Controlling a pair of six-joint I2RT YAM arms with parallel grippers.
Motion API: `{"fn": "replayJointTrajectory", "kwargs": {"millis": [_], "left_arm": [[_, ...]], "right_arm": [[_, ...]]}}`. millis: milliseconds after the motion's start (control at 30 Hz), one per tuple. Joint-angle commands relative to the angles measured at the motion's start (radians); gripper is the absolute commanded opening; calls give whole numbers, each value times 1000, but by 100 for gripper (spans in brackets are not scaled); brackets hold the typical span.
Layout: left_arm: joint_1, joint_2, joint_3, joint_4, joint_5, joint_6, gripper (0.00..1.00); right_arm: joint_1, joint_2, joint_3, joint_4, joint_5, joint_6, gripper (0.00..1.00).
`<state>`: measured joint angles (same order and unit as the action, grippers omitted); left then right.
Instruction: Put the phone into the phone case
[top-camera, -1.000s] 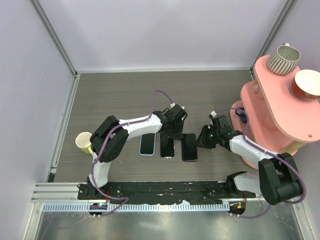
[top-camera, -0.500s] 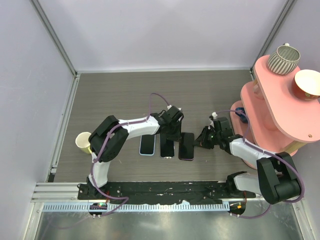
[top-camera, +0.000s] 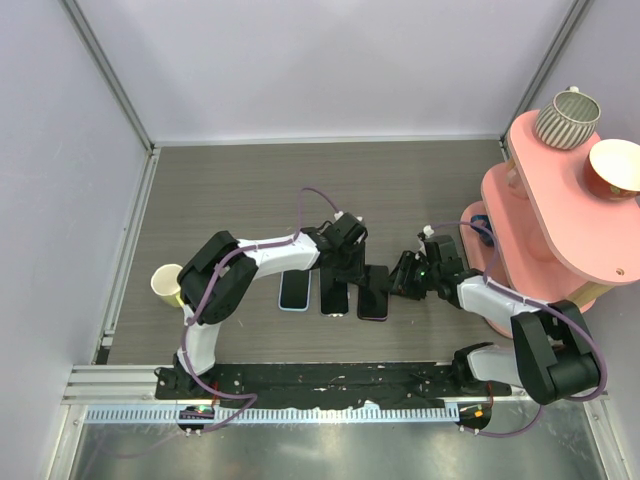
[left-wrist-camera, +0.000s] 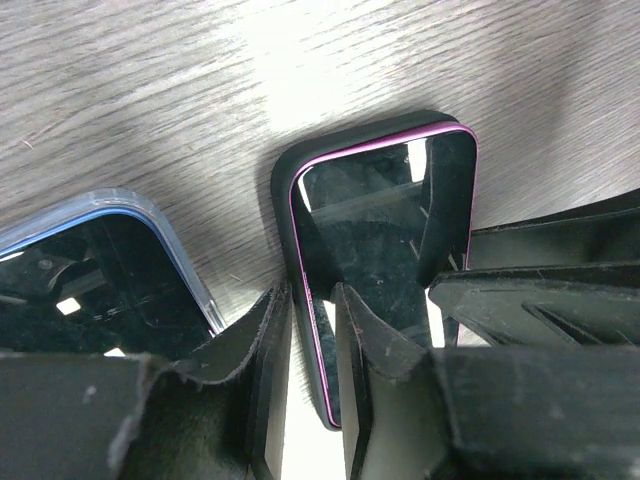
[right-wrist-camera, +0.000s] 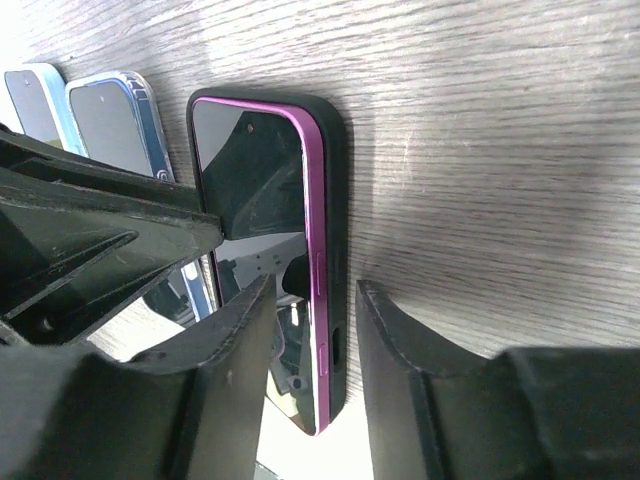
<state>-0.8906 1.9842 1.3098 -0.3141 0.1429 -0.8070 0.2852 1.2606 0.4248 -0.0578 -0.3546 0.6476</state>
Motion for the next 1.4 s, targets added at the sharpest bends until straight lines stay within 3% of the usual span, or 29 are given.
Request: {"fn": "replayJointTrajectory", "kwargs": {"millis": [0,200,500,867,1033,1367], "left_arm": [[-21,-4,-15,29,34,-1,26],[-19,4,-15,36,47,-1,25],[-5,-12,-106,179,155,-95,20],[-2,-8,-178,352,267,-201,15],[-2,-12,-185,354,270,-204,15],[-2,-2,-182,352,264,-202,15]], "right_arm": [[11,-38,20,-71,26,-37,47],[12,-55,11,-76,19,-66,50],[11,-12,-21,22,-81,-66,51],[8,-33,-78,361,-241,141,52],[2,-47,-74,368,-227,164,51],[-11,-87,-90,337,-262,146,28]]}}
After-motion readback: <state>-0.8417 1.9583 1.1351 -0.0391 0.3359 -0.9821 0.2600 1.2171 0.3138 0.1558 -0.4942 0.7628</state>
